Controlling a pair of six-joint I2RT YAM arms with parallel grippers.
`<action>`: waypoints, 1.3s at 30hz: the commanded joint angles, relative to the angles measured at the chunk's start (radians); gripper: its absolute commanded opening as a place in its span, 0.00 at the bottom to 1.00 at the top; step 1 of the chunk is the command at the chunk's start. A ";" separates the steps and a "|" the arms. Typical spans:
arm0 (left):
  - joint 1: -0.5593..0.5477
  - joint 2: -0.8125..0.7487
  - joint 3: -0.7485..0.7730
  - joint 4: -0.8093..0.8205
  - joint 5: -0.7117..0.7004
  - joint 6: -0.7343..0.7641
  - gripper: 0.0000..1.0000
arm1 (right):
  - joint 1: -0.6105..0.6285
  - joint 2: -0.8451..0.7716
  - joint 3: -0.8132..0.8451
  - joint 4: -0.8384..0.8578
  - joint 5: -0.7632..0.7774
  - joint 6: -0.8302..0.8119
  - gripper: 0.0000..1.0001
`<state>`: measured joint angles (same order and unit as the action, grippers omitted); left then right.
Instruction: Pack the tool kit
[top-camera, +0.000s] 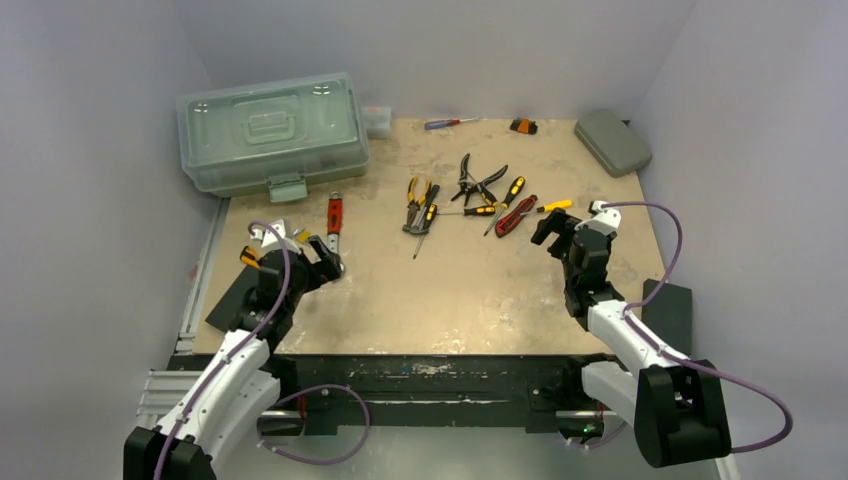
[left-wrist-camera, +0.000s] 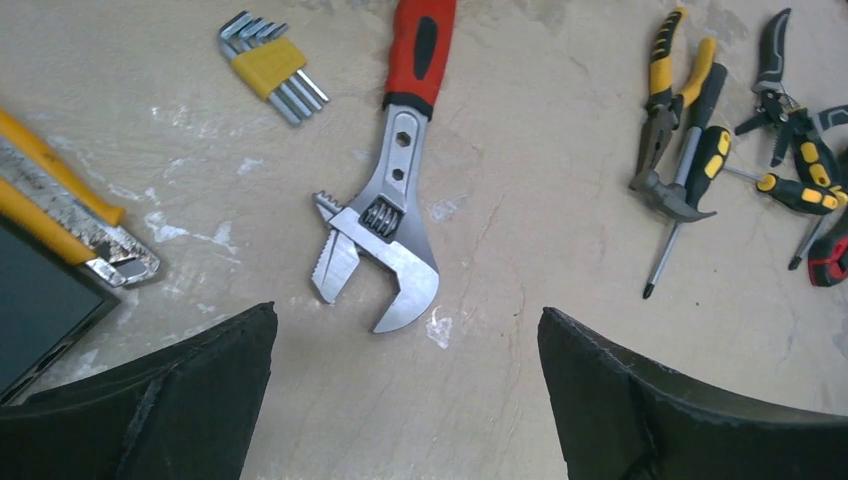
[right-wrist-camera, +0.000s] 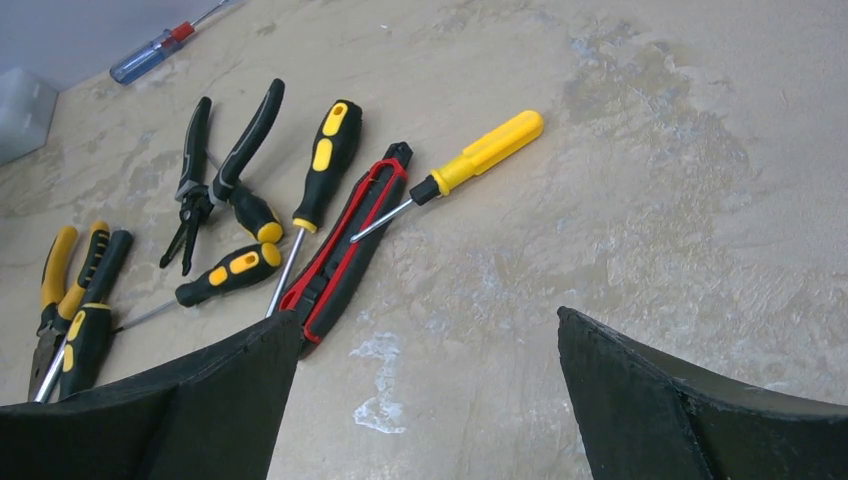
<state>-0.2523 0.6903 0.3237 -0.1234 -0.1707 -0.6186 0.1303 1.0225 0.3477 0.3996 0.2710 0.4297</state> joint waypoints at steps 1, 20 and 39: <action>-0.005 0.012 0.068 -0.057 -0.118 -0.067 1.00 | 0.001 0.003 0.022 0.015 0.008 -0.005 0.99; 0.004 0.076 0.360 -0.309 -0.222 -0.189 1.00 | 0.002 0.006 0.022 0.020 0.005 -0.004 0.99; 0.252 0.449 1.039 -0.549 -0.269 -0.020 1.00 | 0.002 0.005 0.014 0.040 -0.034 0.015 0.99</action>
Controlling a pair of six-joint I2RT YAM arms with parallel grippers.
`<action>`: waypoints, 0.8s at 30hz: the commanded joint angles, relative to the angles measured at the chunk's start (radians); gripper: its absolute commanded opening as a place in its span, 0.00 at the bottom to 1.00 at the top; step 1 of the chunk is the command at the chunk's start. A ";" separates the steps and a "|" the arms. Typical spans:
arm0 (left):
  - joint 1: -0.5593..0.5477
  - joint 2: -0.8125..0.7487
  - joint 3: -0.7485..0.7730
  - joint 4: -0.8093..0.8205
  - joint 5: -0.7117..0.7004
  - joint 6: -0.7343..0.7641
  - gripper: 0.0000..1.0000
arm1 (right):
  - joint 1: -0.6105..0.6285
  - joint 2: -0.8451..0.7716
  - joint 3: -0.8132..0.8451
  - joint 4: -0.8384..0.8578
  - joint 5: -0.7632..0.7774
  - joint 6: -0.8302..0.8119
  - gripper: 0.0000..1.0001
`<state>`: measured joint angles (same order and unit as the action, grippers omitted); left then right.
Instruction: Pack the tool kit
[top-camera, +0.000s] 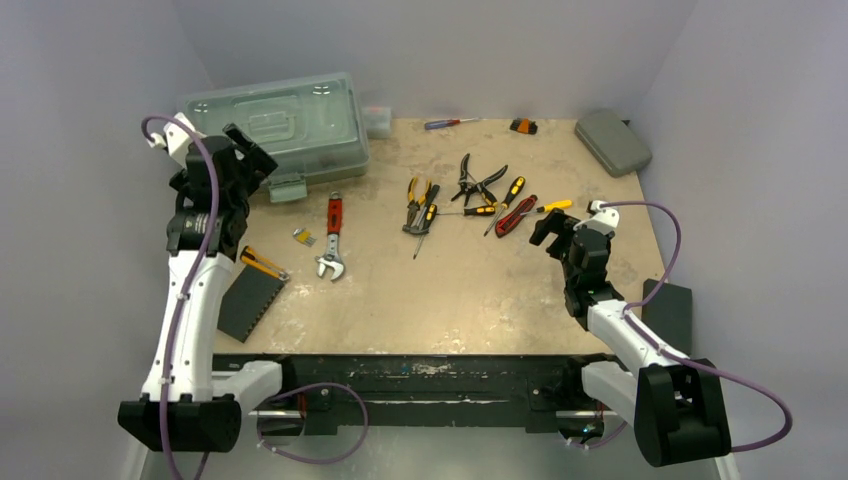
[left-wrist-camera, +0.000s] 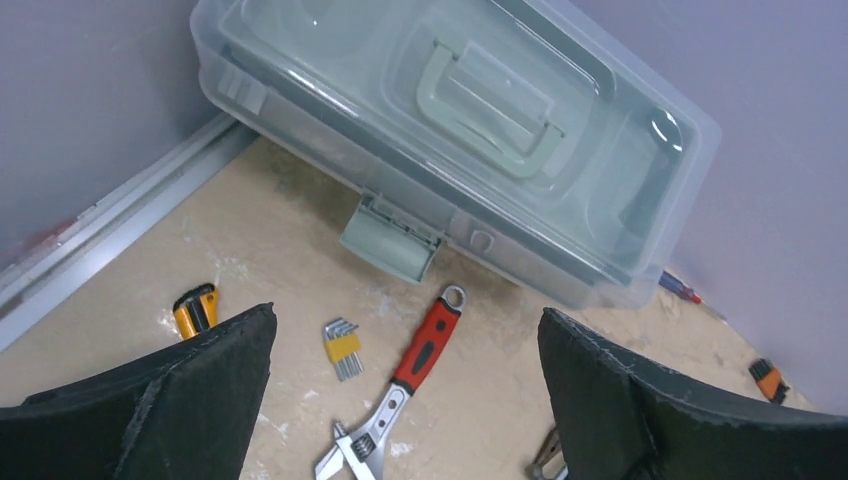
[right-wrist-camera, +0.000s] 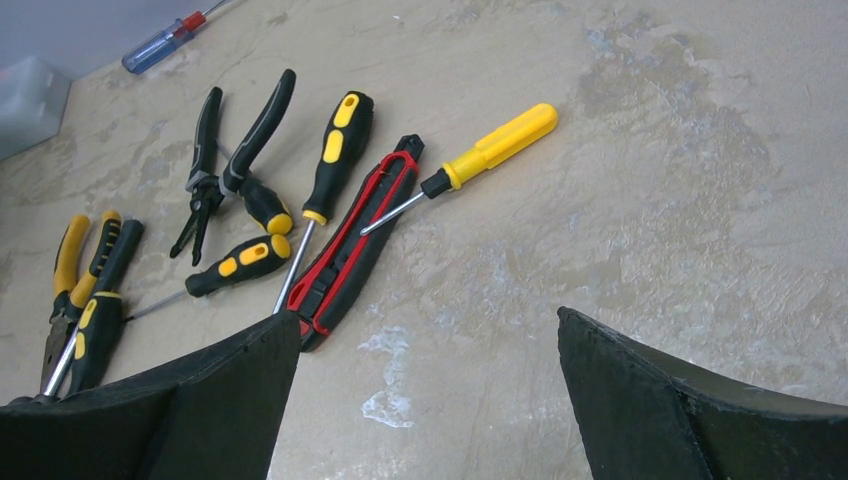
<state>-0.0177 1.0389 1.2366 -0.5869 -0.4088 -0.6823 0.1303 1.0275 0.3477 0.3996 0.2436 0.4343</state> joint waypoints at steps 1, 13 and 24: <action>0.018 0.136 0.155 -0.094 -0.025 0.035 1.00 | 0.001 0.002 0.013 0.040 -0.009 0.011 0.99; 0.178 0.338 0.319 -0.240 -0.140 -0.231 1.00 | 0.001 0.015 0.019 0.042 -0.022 0.015 0.99; 0.380 0.508 0.319 -0.140 0.256 -0.375 0.95 | 0.001 0.031 0.023 0.057 -0.038 0.018 0.99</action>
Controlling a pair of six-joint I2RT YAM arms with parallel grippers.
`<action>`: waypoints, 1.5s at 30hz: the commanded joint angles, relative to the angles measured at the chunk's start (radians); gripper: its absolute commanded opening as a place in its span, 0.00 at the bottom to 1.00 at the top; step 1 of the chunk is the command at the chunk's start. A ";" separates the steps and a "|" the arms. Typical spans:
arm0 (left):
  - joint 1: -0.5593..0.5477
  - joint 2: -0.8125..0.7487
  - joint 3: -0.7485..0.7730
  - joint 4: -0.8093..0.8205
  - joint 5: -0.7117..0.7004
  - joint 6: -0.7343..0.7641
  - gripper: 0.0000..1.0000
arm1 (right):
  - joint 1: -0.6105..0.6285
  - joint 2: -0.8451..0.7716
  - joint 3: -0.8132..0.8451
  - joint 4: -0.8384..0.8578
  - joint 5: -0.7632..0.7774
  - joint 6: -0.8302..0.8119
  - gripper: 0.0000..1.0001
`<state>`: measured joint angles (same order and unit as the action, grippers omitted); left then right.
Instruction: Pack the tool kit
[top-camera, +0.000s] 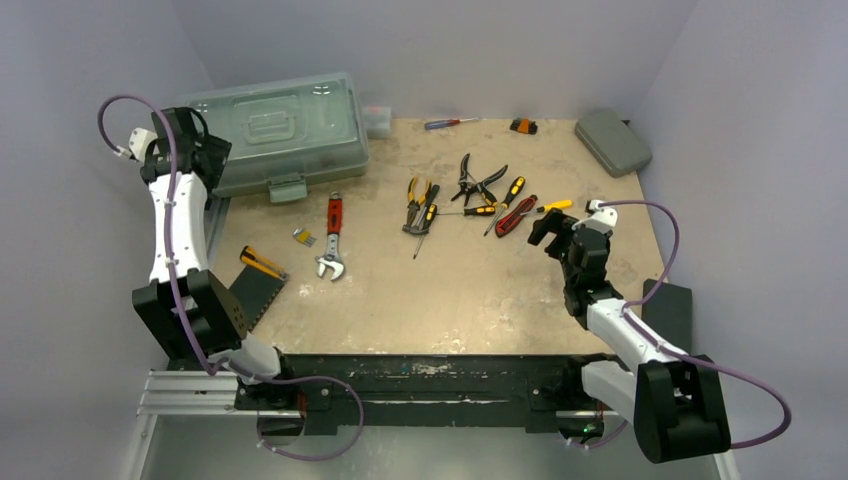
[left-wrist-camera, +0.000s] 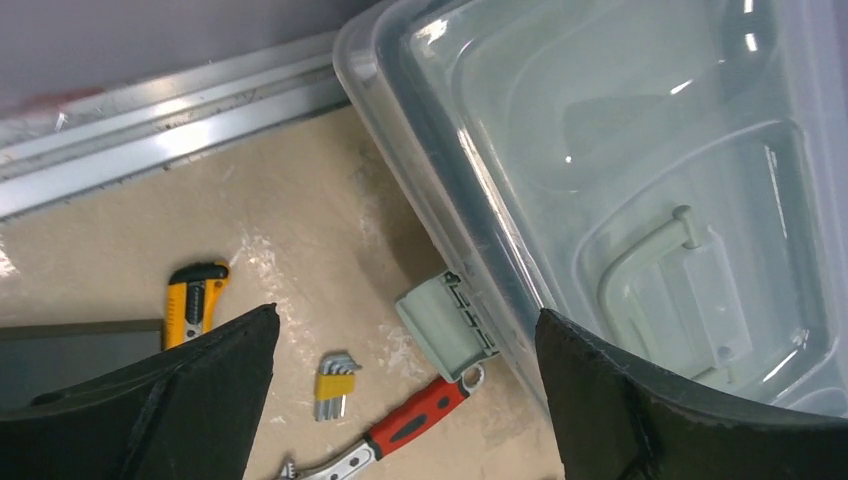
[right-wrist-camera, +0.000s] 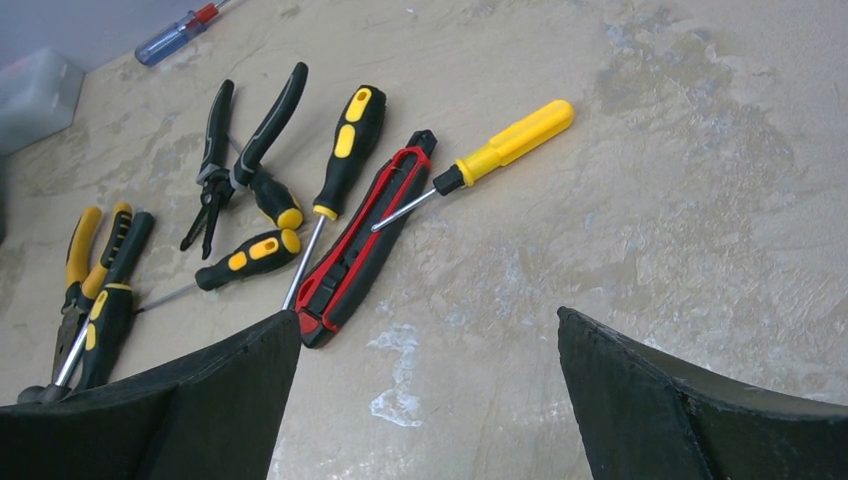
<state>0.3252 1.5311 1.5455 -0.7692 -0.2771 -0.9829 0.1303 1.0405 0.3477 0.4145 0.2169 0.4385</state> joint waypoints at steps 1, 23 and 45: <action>0.053 0.018 -0.017 0.060 0.126 -0.093 0.95 | 0.001 0.026 0.028 0.043 -0.012 0.013 0.99; 0.169 0.207 -0.124 0.376 0.519 -0.222 0.81 | 0.002 0.043 0.024 0.069 -0.066 0.000 0.99; -0.132 -0.098 -0.429 0.437 0.405 -0.348 0.53 | 0.001 0.021 0.004 0.072 -0.078 0.008 0.99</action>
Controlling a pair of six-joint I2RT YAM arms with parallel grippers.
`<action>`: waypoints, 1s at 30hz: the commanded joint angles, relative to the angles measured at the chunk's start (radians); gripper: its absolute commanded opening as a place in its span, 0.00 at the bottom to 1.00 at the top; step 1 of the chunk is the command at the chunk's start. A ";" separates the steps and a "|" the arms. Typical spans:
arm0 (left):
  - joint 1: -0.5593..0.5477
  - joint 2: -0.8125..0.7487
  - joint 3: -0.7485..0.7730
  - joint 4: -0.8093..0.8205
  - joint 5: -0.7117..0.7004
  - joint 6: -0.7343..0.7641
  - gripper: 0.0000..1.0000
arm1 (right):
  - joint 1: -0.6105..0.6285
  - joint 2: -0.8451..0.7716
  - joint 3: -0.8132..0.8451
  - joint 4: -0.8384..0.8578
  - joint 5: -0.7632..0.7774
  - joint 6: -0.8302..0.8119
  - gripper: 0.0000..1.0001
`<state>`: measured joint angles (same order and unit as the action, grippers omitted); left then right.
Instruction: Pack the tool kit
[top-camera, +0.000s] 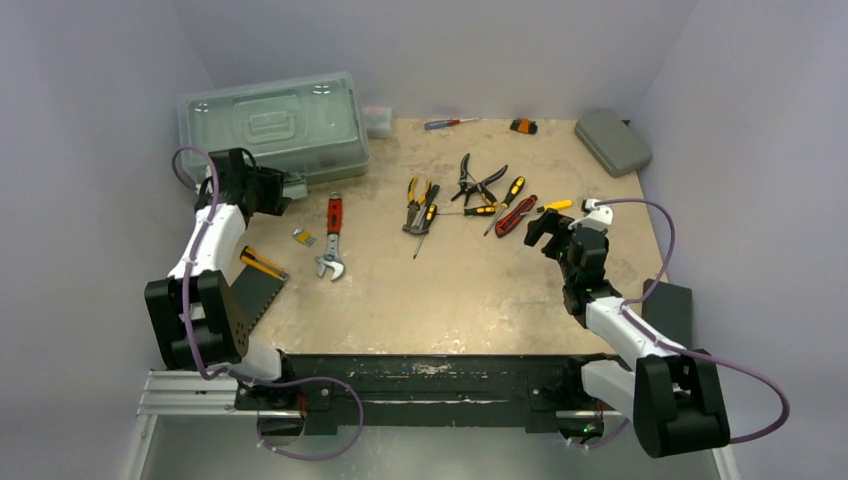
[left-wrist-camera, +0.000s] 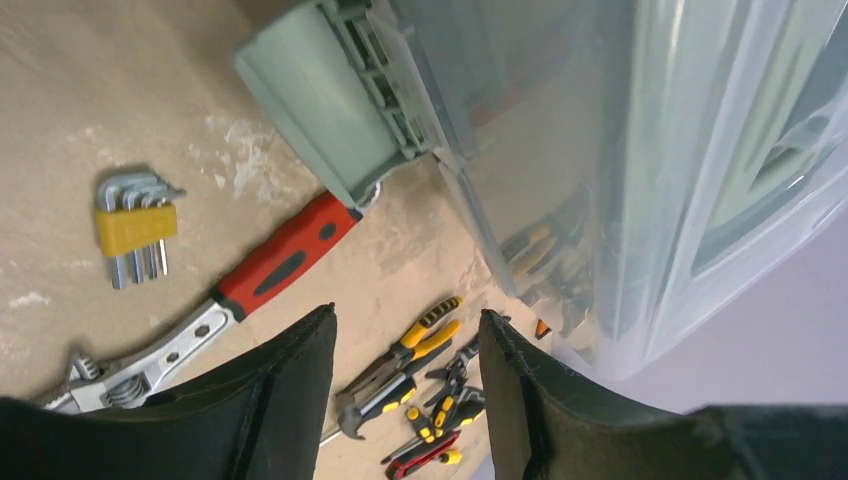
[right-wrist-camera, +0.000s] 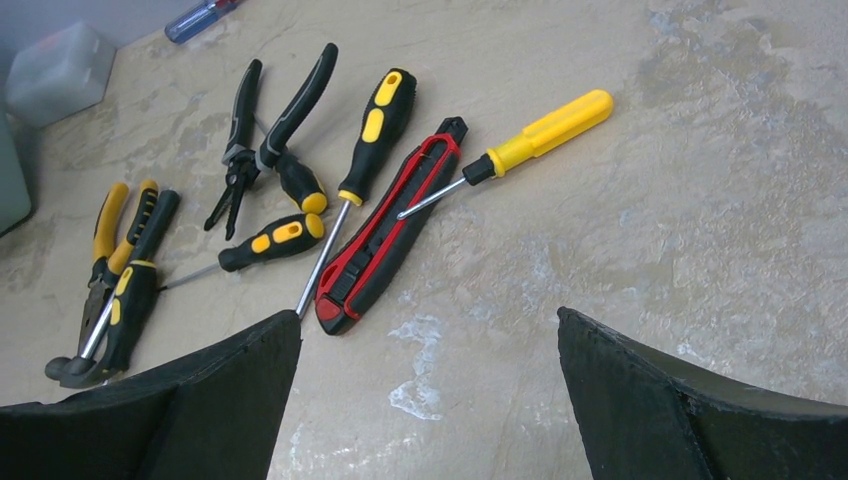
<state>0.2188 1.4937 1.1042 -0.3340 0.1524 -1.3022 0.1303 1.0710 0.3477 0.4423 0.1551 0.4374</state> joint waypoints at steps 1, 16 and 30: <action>-0.025 -0.067 0.028 -0.011 -0.030 -0.019 0.53 | 0.000 -0.011 0.004 0.044 -0.016 0.009 0.99; 0.051 -0.075 0.367 -0.094 -0.374 0.363 0.77 | 0.001 -0.009 0.000 0.053 -0.026 0.014 0.99; 0.053 0.241 0.717 0.210 -0.569 0.844 0.79 | 0.001 0.020 -0.001 0.075 -0.071 0.050 0.99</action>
<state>0.2676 1.6718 1.7451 -0.2283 -0.3592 -0.6403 0.1303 1.0805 0.3470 0.4709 0.1081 0.4606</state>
